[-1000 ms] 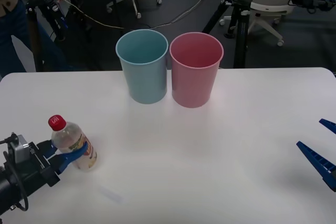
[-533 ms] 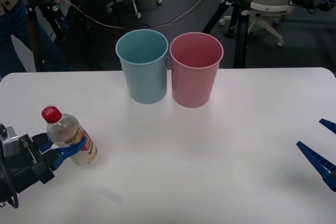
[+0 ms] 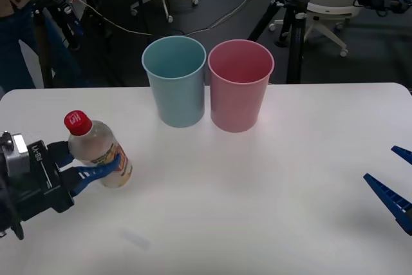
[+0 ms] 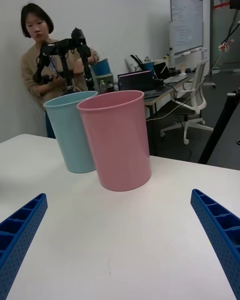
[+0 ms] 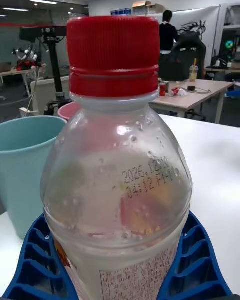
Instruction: Grasp the object on the table and drop it into the matching bin: aluminum can to the light blue bin, PET bottle to the pink bin.
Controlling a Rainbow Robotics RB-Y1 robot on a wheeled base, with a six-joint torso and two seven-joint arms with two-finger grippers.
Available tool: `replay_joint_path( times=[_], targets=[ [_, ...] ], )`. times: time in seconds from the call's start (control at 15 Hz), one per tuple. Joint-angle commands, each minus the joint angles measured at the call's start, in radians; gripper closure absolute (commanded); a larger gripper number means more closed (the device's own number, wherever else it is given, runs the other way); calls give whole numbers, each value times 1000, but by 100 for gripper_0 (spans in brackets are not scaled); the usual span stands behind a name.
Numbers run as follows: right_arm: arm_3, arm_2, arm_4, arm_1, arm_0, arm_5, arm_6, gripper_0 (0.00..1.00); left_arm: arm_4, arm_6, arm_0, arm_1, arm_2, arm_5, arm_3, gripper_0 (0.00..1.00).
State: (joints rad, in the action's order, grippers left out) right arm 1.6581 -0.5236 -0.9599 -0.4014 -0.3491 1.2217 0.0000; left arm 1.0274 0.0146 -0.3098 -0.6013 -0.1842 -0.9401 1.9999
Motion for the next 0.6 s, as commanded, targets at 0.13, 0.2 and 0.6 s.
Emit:
replay_joint_path(
  times=[0.13, 0.2, 0.6],
  targets=[
    [0, 0, 0, 0, 0, 0, 0, 0, 137, 211, 78, -5, 25, 29, 94, 100],
    [0, 0, 0, 0, 0, 0, 0, 0, 158, 260, 120, -5, 43, 34, 99, 100],
    [0, 0, 0, 0, 0, 0, 0, 0, 270, 444, 368, -5, 200, 142, 96, 99]
  ],
)
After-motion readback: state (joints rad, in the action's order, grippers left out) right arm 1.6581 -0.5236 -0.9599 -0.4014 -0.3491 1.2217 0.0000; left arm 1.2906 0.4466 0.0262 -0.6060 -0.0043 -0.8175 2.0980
